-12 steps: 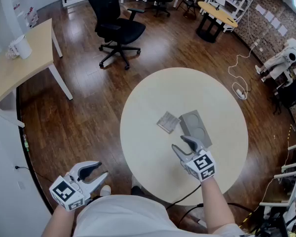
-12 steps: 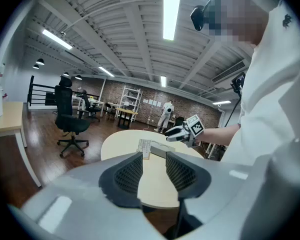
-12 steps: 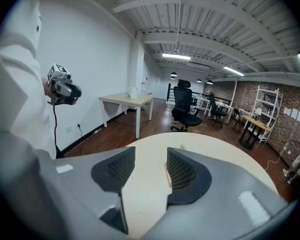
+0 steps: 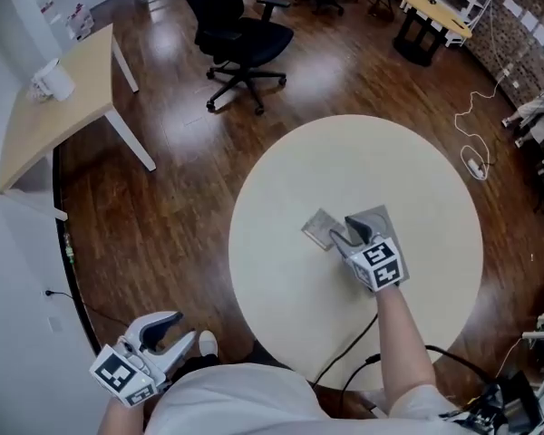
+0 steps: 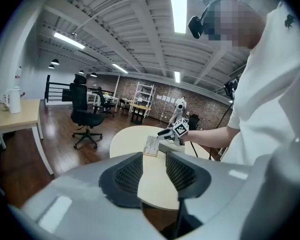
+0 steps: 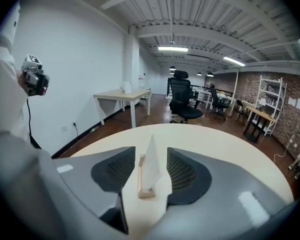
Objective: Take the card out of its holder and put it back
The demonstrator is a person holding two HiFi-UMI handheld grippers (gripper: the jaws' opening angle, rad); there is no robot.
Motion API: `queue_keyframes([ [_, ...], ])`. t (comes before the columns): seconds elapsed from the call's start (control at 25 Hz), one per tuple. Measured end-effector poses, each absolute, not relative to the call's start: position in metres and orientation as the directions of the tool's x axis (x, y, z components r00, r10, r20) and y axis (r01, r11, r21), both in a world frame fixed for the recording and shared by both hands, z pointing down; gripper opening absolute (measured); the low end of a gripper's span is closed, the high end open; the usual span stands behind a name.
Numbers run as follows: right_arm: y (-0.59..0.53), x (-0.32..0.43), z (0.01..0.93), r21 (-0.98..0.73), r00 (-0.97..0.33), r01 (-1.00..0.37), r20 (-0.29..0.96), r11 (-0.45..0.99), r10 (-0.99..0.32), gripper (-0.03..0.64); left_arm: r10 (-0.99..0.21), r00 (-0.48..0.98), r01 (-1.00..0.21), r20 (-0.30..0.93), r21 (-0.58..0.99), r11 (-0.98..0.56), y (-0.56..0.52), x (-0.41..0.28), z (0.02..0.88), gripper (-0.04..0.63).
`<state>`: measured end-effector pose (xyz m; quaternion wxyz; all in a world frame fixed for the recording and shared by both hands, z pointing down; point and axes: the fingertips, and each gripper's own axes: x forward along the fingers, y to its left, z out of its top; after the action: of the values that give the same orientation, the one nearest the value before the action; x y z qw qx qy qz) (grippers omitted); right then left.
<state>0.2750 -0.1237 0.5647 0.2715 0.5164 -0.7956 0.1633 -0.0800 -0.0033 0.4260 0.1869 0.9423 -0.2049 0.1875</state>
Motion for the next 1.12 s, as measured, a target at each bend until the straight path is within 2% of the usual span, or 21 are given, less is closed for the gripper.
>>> queue_keyframes([
  [0.28,-0.139,0.271,0.601,-0.069,-0.413,-0.868,0.651,0.492,-0.637,0.175,-0.351,0.814,-0.511,0.463,0.282,-0.812,-0.003,-0.083,0.432,0.150],
  [0.56,-0.140,0.267,0.612,-0.106,-0.441,-0.860,0.647,0.499,-0.622,0.043,-0.370,0.793,-0.547,0.483,0.299,-0.782,0.000,-0.087,0.440,0.150],
  [1.12,-0.145,0.263,0.601,-0.107,-0.442,-0.860,0.646,0.499,-0.622,0.026,-0.371,0.794,-0.552,0.481,0.318,-0.770,-0.002,-0.099,0.449,0.147],
])
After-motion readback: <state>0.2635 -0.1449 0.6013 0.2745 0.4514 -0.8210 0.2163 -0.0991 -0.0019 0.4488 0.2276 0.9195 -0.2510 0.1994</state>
